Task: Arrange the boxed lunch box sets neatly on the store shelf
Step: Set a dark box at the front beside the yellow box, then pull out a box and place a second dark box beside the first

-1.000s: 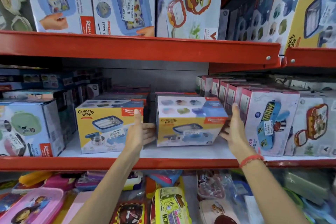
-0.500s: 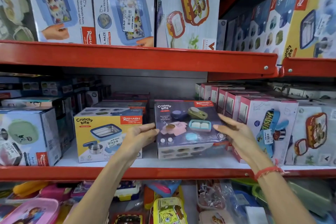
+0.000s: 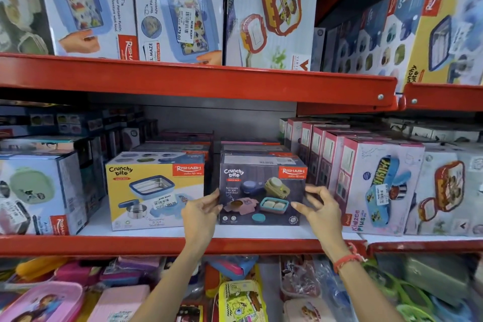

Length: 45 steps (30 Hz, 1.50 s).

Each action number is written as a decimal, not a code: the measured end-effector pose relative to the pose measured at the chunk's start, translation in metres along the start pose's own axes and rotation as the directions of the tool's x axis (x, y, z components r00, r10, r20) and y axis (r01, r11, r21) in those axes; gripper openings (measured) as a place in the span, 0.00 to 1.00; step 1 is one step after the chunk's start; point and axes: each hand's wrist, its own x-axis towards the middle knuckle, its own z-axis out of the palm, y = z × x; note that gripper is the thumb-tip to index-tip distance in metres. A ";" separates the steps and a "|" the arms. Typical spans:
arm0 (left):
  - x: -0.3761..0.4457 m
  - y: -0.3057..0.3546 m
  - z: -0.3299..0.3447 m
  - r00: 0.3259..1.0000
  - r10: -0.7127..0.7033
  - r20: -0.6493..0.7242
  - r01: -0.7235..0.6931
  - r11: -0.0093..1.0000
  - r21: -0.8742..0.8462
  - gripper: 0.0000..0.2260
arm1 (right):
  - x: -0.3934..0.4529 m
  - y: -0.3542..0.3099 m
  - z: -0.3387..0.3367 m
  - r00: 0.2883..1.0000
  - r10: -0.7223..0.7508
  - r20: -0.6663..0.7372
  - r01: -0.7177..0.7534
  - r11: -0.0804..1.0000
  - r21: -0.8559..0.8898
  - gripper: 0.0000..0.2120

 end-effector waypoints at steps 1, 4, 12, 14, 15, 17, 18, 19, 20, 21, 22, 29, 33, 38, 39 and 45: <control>0.000 -0.002 0.001 1.000 0.006 -0.007 -0.006 1.000 0.010 0.18 | 0.000 0.001 0.001 1.000 -0.001 -0.010 0.001 1.000 0.006 0.19; 0.000 -0.003 0.002 1.000 0.023 -0.007 -0.022 0.999 0.024 0.19 | 0.000 0.001 0.002 1.000 0.017 -0.020 -0.017 1.000 0.004 0.18; -0.016 -0.002 -0.029 0.971 0.240 0.015 -0.240 0.970 0.041 0.13 | -0.038 -0.034 0.029 0.942 -0.247 -0.226 0.188 0.950 -0.251 0.16; -0.018 0.000 -0.048 0.954 0.298 -0.040 -0.295 0.954 0.054 0.11 | -0.047 -0.053 0.045 0.941 -0.305 -0.145 0.278 0.944 -0.178 0.11; -0.017 0.002 -0.059 0.948 0.311 -0.072 -0.307 0.950 0.052 0.10 | -0.051 -0.063 0.055 0.943 -0.319 -0.098 0.305 0.943 -0.134 0.08; -0.015 0.005 -0.082 0.932 0.332 -0.144 -0.329 0.943 0.046 0.09 | -0.059 -0.080 0.076 0.951 -0.309 -0.012 0.308 0.950 -0.043 0.06; -0.013 0.006 -0.094 0.918 0.350 -0.186 -0.346 0.937 0.055 0.09 | -0.062 -0.089 0.087 0.961 -0.274 0.039 0.274 0.962 0.006 0.06; -0.010 0.007 -0.105 0.900 0.366 -0.236 -0.360 0.930 0.070 0.09 | -0.064 -0.097 0.099 0.968 -0.227 0.104 0.223 0.974 0.049 0.07; -0.007 0.008 -0.117 0.881 0.376 -0.289 -0.368 0.926 0.084 0.10 | -0.066 -0.104 0.111 0.967 -0.180 0.178 0.170 0.983 0.071 0.09; -0.004 0.008 -0.127 0.863 0.375 -0.339 -0.368 0.926 0.088 0.12 | -0.067 -0.109 0.123 0.958 -0.139 0.252 0.126 0.990 0.067 0.13; -0.001 0.008 -0.137 0.850 0.366 -0.379 -0.363 0.928 0.082 0.13 | -0.068 -0.114 0.135 0.944 -0.101 0.315 0.090 0.995 0.048 0.17; 0.023 -0.003 -0.180 0.950 -0.028 -0.312 0.047 0.998 0.052 0.25 | -0.060 -0.127 0.189 0.839 0.317 0.443 -0.351 0.936 -0.005 0.36; 0.038 0.000 -0.192 0.932 -0.357 -0.065 0.347 0.930 -0.124 0.37 | -0.062 -0.129 0.196 0.764 0.475 0.437 -0.530 0.848 0.004 0.41; 0.046 0.006 -0.208 0.956 -0.292 0.034 0.290 0.920 -0.263 0.40 | -0.060 -0.137 0.192 0.806 0.417 0.420 -0.523 0.835 0.173 0.31; 0.047 0.008 -0.212 0.963 -0.267 0.027 0.263 0.923 -0.279 0.39 | -0.058 -0.140 0.189 0.819 0.396 0.415 -0.505 0.842 0.193 0.31; 0.058 0.028 -0.231 0.975 -0.219 0.041 0.222 0.931 -0.290 0.33 | -0.045 -0.156 0.172 0.884 0.288 0.367 -0.383 0.898 0.218 0.30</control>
